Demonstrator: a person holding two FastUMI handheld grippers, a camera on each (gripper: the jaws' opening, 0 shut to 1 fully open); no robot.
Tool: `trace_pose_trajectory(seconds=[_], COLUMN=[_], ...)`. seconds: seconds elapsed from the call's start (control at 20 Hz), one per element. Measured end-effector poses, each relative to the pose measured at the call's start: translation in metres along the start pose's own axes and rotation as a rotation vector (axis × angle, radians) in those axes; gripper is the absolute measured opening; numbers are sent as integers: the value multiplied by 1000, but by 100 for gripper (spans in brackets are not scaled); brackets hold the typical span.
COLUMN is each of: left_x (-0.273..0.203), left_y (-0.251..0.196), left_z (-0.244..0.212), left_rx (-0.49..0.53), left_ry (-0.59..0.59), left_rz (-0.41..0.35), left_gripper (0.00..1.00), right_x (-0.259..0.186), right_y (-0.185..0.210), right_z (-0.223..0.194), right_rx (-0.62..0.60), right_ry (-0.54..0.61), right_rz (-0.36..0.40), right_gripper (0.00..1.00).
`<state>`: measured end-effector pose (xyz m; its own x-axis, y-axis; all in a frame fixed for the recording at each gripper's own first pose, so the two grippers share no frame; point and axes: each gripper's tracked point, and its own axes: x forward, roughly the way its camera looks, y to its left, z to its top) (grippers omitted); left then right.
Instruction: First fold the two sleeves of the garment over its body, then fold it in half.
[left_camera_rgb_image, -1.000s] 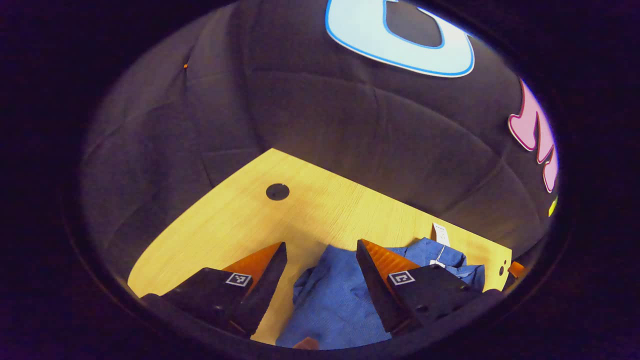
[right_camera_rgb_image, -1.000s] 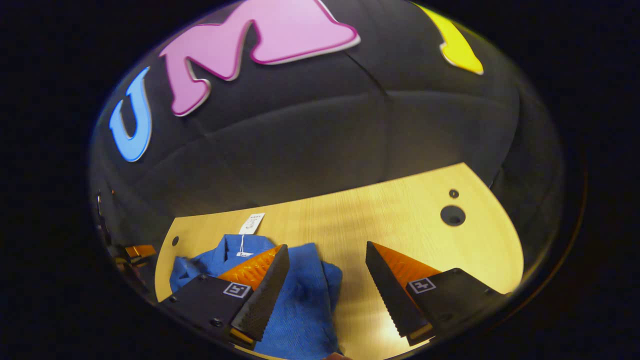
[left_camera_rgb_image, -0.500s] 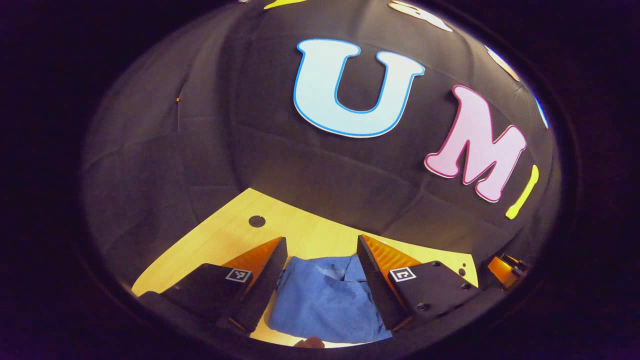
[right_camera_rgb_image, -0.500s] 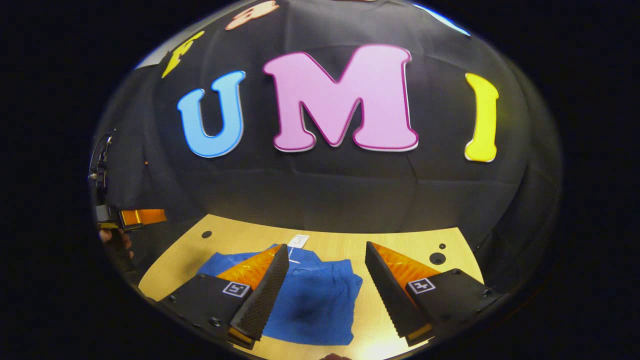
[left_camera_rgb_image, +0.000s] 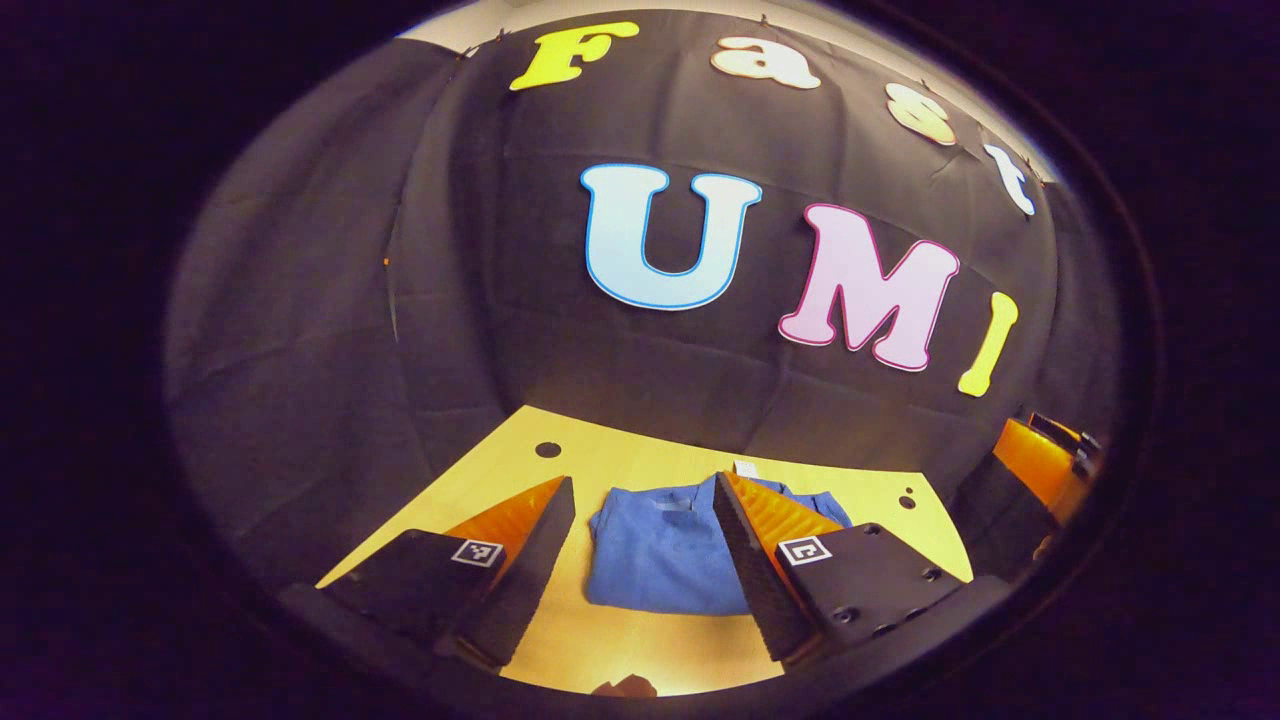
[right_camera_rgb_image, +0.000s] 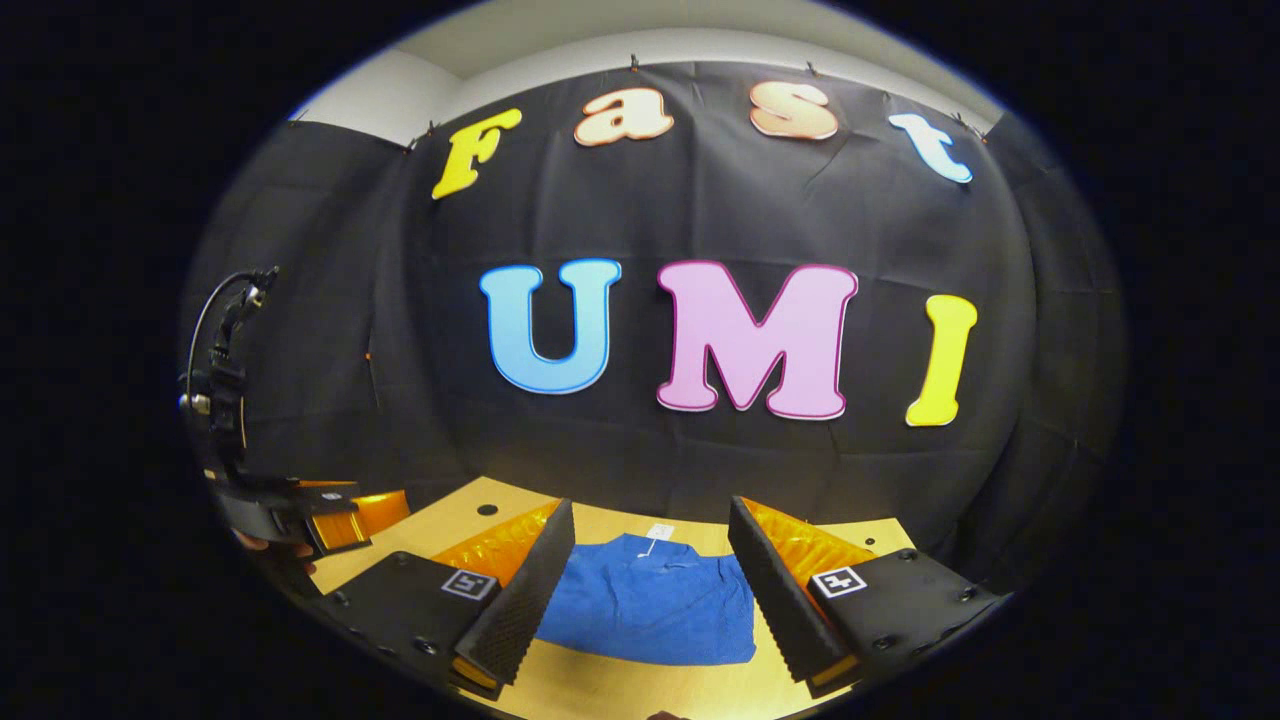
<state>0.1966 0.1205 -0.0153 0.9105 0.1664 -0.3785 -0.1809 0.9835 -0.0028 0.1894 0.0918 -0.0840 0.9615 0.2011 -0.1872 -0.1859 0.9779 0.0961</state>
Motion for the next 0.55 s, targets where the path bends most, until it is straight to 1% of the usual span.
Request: trace_pose_trajectory(seconds=[0.15,0.25,0.35,0.5,0.55], left_x=[-40,-61,-84,-112,-119], left_y=[1,-2,-8,-10,-11], left_z=[12,25,30,44,49], left_rx=[43,54,47,66,77], left_ry=[-88,-169,-197,-257,-280], left_rz=[1,-11,-32,-41,-41], left_gripper=[82,81,80,80,80], right_x=[-33,-53,-69,-87,-93], right_y=[2,3,9,16,21], right_z=[21,30,39,48,52], right_rx=[-21,-6,15,-9,-18], right_ry=[-64,-94,-117,-147,-161], right_rz=[-30,-46,-50,-57,-51], right_gripper=[98,98,98,98,89])
